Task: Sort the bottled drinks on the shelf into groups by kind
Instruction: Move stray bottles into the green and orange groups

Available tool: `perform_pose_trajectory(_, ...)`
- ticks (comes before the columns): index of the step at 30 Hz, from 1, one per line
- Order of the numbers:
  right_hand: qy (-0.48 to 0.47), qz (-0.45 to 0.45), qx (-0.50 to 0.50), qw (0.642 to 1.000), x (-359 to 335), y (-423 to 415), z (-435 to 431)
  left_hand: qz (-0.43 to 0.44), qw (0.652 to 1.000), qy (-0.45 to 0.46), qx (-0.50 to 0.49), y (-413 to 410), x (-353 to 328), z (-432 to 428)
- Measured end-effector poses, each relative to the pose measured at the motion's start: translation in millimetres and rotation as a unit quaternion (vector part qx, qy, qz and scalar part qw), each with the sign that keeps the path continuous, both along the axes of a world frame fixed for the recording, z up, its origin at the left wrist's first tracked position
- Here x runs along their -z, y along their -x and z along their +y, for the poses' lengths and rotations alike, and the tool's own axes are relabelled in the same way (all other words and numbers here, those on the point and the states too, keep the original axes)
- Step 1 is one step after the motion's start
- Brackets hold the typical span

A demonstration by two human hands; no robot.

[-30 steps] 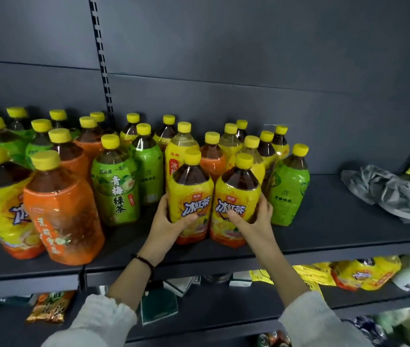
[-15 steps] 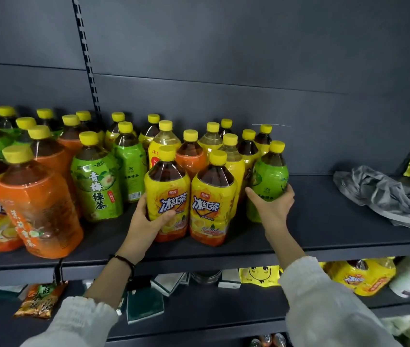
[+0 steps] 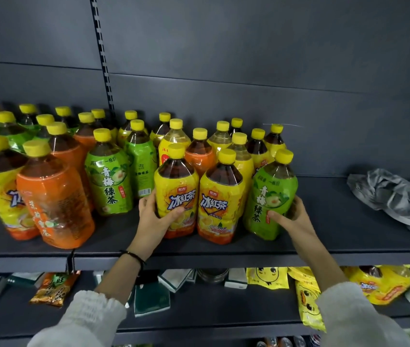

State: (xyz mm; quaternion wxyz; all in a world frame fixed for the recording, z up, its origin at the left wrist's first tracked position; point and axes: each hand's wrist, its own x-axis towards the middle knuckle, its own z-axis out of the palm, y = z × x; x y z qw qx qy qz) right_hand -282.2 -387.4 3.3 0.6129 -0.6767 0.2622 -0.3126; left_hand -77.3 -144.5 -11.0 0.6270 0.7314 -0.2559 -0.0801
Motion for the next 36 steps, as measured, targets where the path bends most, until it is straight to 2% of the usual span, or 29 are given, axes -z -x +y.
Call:
perform_pose_trajectory(2, 0.008, 0.016, -0.037, 0.999, 1, 1, 12, -0.004, 1.000, -0.012, -0.009, 1, -2, -1)
perform_pose_trajectory(7, 0.069, 0.004, 0.074, 0.995, 2, -13, 37, -0.010, 0.999, -0.030, -0.019, -1, -4, 0)
perform_pose_trajectory(12, 0.058, -0.019, 0.064, 0.996, 4, 2, 55, -0.028, 0.999, -0.001, -0.028, -2, -8, 17)
perform_pose_trajectory(14, 0.049, -0.032, 0.044, 0.997, 5, 6, 63, -0.055, 0.993, 0.032, -0.103, -7, -11, 28)
perform_pose_trajectory(17, 0.043, -0.035, 0.036, 0.998, 5, 7, 70, -0.049, 0.966, 0.092, -0.236, -22, -17, 39)
perform_pose_trajectory(23, 0.047, -0.021, 0.030, 0.998, 0, 7, 70, -0.050, 0.945, 0.135, -0.295, -40, -32, 34)
perform_pose_trajectory(30, 0.031, -0.037, 0.023, 0.999, -1, 0, 71, -0.069, 0.951, 0.066, -0.293, -53, -23, 33)
perform_pose_trajectory(33, 0.029, -0.043, 0.020, 0.998, 1, -1, 69, -0.059, 0.945, 0.011, -0.323, -46, -24, 27)
perform_pose_trajectory(36, 0.026, -0.046, 0.020, 0.998, 2, -2, 69, -0.056, 0.936, -0.007, -0.348, -45, -24, 25)
